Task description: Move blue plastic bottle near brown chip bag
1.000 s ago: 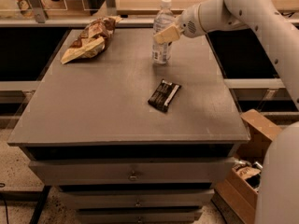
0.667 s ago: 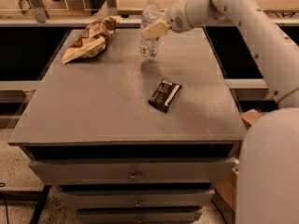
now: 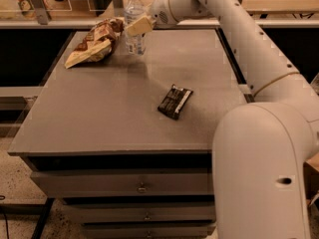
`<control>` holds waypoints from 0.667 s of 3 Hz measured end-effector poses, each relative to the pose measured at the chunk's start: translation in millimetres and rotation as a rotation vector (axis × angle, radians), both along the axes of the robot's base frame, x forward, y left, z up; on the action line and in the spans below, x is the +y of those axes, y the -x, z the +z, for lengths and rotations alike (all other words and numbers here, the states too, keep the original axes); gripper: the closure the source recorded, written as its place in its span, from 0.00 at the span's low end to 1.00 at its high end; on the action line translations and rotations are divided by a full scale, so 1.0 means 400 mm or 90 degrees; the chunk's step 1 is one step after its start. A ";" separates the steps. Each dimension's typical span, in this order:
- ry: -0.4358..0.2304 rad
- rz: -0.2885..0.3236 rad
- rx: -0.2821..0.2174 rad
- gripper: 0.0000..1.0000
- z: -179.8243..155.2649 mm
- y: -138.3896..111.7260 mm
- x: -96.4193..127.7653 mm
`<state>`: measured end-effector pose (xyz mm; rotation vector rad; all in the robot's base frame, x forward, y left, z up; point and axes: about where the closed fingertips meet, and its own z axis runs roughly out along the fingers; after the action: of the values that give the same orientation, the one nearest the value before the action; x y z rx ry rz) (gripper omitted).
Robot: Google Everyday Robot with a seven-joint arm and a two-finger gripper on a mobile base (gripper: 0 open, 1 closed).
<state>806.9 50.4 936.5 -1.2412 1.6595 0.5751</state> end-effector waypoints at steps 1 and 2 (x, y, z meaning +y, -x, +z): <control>0.008 0.019 -0.005 1.00 -0.004 -0.007 0.054; 0.019 0.027 0.004 0.82 -0.027 -0.012 0.082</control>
Offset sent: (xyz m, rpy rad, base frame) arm 0.0096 0.0384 -0.0149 -0.0519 0.0175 0.0483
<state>811.6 83.3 925.6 -1.3012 1.6562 0.5828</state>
